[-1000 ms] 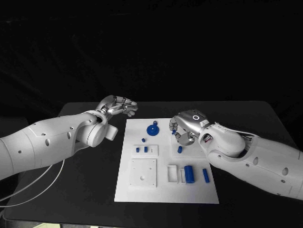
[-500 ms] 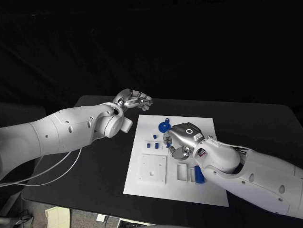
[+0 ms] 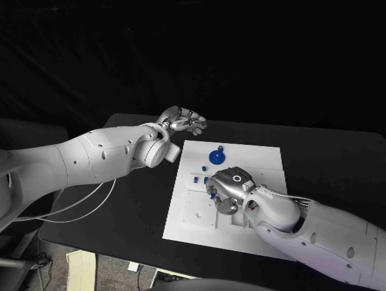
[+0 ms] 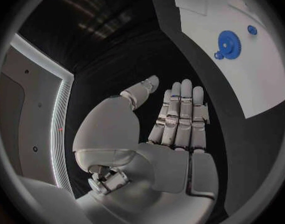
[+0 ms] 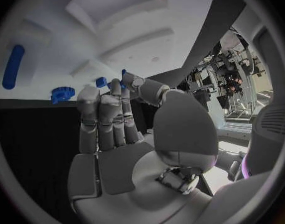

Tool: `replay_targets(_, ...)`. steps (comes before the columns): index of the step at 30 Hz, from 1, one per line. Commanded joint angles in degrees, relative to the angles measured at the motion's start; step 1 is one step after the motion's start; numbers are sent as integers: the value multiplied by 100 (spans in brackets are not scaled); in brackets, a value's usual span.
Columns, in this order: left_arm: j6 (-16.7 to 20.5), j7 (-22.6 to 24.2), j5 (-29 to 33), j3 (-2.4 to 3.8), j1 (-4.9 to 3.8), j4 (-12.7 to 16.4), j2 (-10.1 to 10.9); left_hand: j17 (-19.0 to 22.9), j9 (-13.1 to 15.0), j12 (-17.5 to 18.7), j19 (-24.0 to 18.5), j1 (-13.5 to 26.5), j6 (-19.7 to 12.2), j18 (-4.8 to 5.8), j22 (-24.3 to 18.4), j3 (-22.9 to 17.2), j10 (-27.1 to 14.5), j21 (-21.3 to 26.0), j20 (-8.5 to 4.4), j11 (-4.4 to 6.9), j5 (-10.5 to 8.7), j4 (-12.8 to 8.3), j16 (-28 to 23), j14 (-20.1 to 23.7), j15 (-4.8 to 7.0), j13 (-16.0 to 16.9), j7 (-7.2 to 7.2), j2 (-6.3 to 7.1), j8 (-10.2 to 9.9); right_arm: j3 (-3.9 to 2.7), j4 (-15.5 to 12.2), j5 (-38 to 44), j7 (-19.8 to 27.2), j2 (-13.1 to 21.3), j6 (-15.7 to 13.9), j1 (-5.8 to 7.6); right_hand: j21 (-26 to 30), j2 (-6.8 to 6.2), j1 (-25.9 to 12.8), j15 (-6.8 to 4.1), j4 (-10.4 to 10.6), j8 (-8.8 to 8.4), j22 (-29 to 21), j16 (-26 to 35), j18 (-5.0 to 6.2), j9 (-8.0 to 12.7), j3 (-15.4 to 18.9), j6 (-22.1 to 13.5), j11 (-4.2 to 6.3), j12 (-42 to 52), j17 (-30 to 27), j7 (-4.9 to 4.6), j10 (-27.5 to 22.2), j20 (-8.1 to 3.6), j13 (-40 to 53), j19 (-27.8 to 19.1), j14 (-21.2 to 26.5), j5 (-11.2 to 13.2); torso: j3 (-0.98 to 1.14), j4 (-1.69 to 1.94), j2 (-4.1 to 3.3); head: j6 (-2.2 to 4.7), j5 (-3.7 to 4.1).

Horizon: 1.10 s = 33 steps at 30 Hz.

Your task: Assemble the parts on the task board

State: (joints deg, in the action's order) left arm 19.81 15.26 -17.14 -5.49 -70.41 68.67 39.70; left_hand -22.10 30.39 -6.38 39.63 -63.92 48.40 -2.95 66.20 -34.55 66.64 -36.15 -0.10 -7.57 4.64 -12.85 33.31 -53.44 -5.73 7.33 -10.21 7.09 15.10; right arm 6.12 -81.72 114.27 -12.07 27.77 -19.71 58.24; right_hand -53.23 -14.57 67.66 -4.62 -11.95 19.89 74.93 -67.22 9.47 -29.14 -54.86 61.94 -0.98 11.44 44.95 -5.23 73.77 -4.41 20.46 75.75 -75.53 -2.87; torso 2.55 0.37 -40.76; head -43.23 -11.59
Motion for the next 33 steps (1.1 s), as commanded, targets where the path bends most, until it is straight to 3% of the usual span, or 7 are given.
replay_targets(1, -36, 53, 31, 5, -12, 23, -20, -6, -7, 24, -10, -1, -42, -57, 8, 32, -35, 34, 36, -6, -9, -4, -29, -6, -27, -10, -1, -75, 29, 5, 32, 130, 73, -37, 95, -37, -22, 9, 21, -53, 15, 15, 89, -15, 553, -6, 13, 2, -26, 14, -6, -13, 190, -37, 12, -5, 40, 2, 2, 1, -2, -41, -38)
replay_targets(14, -62, 40, 31, 5, -15, 78, -30, -13, -9, 24, -11, 1, -44, -56, 9, 33, -37, 39, 38, -7, -10, -2, -41, -6, -29, -11, -2, -77, 31, 49, 130, 143, 90, -122, 119, -123, -21, 31, 15, -52, -5, 13, 89, -14, 553, -10, 31, -4, -27, 7, -11, -15, 187, -42, 24, -8, 43, 0, 4, -2, -3, -131, -111)
replay_targets(33, -72, 36, 31, 5, -16, 86, -26, -23, -11, 25, -10, 4, -48, -56, 11, 35, -40, 45, 40, -9, -12, 0, -53, -6, -31, -13, -3, -79, 33, 92, 193, 153, 85, -136, 190, -138, -21, 50, 7, -52, -24, 11, 89, -13, 553, -14, 44, -7, -28, 1, -17, -16, 186, -44, 36, -11, 44, -1, 4, -6, 4, -193, -144)
